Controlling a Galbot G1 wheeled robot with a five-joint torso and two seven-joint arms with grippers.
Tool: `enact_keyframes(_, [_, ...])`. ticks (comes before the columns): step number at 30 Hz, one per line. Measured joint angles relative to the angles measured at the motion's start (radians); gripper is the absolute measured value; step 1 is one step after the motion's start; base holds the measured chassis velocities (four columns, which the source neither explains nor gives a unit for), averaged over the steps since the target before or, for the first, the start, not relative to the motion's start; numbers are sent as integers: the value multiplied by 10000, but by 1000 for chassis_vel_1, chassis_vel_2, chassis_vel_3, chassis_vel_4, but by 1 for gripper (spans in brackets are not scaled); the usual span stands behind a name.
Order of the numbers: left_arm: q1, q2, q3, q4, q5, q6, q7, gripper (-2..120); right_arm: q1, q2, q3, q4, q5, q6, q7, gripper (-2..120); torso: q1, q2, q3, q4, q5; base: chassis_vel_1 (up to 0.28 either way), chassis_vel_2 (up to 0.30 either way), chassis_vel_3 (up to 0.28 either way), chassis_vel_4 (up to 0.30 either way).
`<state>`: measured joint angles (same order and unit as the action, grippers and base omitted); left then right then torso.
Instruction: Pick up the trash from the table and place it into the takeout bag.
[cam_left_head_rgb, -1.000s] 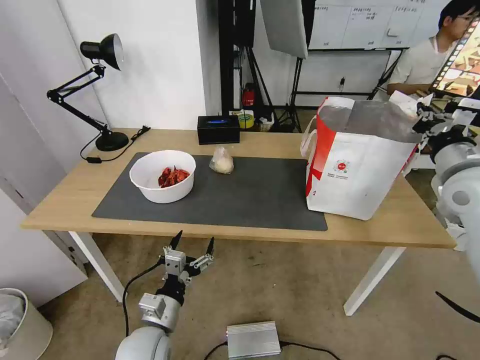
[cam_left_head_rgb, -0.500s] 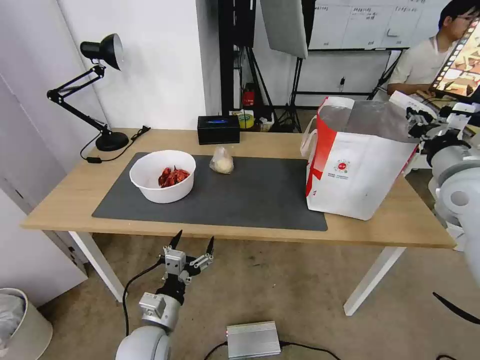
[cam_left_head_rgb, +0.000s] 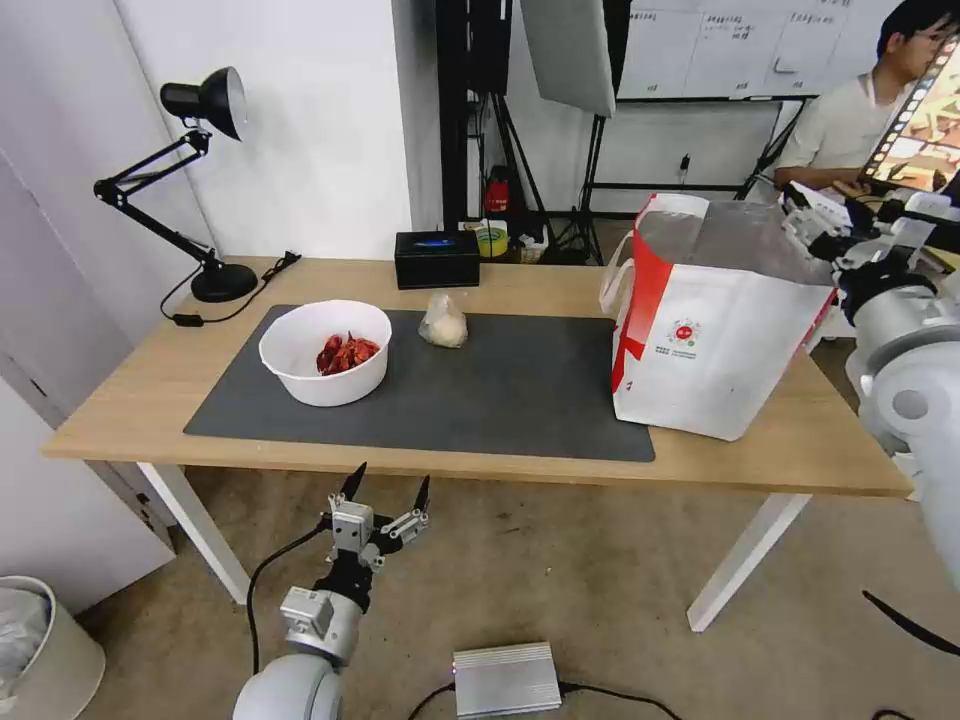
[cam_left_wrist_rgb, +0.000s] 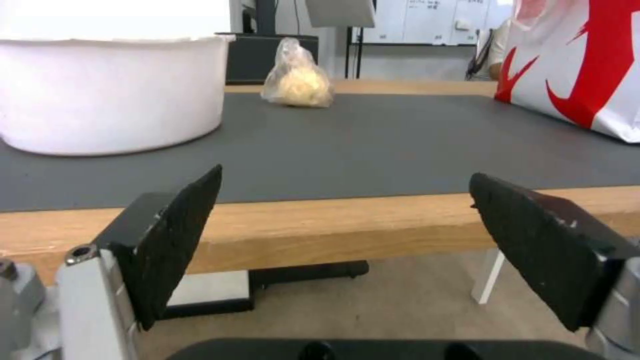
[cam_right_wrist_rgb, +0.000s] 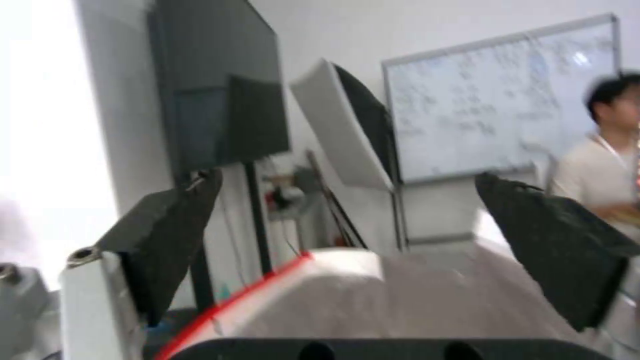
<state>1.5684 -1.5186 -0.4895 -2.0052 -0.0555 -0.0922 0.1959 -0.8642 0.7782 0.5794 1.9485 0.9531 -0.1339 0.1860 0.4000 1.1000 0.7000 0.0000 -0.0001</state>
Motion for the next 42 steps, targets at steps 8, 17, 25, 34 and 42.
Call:
enact_keyframes(8, [-27, 21, -69, 3, -48, -24, 0, 100, -1082, 202, -43, 477, -1749, 2417, -2405, 98, 0, -1, 0, -1, 0, 0, 0, 0, 0])
enact_keyframes(17, [-62, 27, -134, -41, -157, -32, -8, 100, -2367, 1000, -255, 1127, -3349, 3463, -3345, 100, 0, 0, 0, 0, 0, 0, 0, 0, 0])
enact_keyframes(25, [-34, 30, -251, -193, -496, -33, -35, 100, -3974, 2504, -128, 945, -5091, 4391, -3784, 100, -1, 0, 0, -1, 0, 0, 0, 0, 0])
enact_keyframes(34, [18, 76, -431, -281, -575, -28, -35, 100, -5305, 3973, 139, 707, -6449, 5120, -3703, 100, 0, 0, -1, 0, -1, 0, 0, 0, 0])
enact_keyframes(42, [89, 91, -530, -323, -583, -58, -17, 100, -6246, 4841, 217, 647, -7163, 5197, -2412, 100, 0, 0, -1, 0, 0, 0, 0, 0, 0])
